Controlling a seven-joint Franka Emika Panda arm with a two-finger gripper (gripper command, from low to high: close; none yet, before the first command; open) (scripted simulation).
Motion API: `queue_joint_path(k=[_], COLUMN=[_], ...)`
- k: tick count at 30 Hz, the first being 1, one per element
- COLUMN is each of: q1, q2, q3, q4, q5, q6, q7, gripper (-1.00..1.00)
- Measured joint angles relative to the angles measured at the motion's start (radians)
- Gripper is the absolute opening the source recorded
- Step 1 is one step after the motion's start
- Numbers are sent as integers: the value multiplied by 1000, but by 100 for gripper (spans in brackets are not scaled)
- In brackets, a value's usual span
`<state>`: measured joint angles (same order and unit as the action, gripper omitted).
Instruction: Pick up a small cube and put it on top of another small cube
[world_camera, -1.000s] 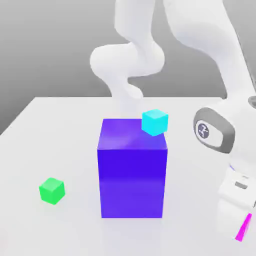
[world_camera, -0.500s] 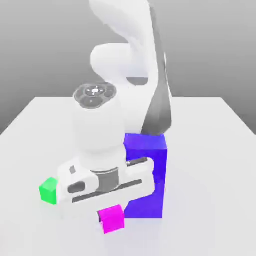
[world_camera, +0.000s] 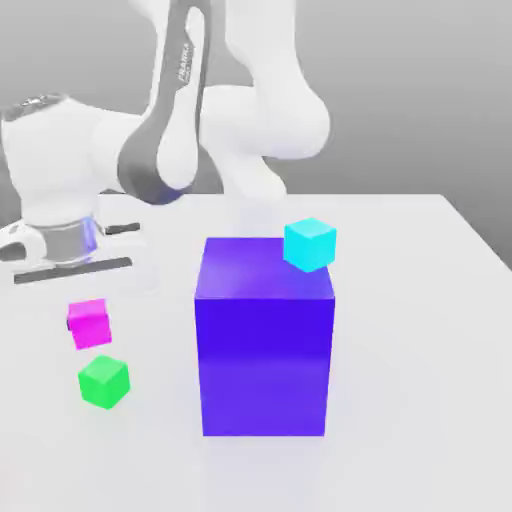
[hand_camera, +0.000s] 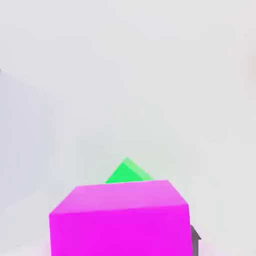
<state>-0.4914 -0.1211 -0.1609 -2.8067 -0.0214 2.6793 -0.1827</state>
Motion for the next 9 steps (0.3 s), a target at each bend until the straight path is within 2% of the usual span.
queue_joint_path(k=[6,7,9], q1=[2,-2,-2], q2=[185,210,210], q3=[21,27,27], q4=[0,2,2], q5=[60,74,74], q6=[188,212,212], q7=[-60,-70,-70], gripper=[-100,100,100])
